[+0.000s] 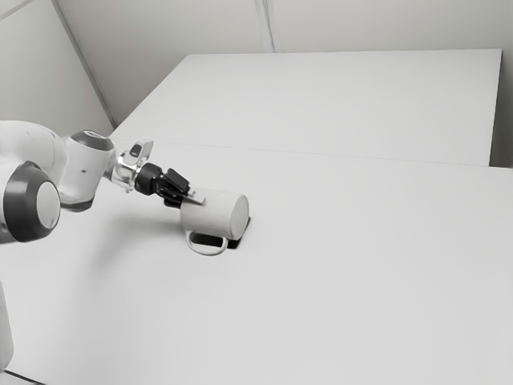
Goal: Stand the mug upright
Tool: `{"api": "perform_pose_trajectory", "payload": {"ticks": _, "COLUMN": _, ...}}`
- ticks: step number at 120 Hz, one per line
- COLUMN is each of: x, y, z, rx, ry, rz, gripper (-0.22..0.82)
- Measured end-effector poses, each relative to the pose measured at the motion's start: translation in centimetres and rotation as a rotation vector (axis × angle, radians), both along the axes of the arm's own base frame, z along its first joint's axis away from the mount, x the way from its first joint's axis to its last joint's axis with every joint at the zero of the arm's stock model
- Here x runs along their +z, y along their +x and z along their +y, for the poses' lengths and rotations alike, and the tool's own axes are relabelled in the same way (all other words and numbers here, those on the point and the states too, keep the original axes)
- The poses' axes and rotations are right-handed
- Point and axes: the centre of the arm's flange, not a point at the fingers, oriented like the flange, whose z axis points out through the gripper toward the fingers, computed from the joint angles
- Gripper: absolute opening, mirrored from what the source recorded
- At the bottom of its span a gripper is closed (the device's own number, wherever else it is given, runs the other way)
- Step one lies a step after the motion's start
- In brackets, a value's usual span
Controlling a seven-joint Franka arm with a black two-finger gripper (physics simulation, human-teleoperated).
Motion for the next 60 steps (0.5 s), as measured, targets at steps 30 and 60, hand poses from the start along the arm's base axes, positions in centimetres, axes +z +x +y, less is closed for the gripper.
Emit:
{"api": "perform_pose_trajectory", "payload": {"ticks": 30, "x": 0.9, "y": 0.4, "z": -0.9, "rx": 0.005, "ry": -0.067, "rz": -0.048, "gripper": -0.14}}
{"api": "perform_pose_trajectory", "payload": {"ticks": 60, "x": 2.3, "y": 0.3, "z": -1.1, "rx": 0.003, "ry": -0.072, "rz": -0.083, "gripper": -0.17}}
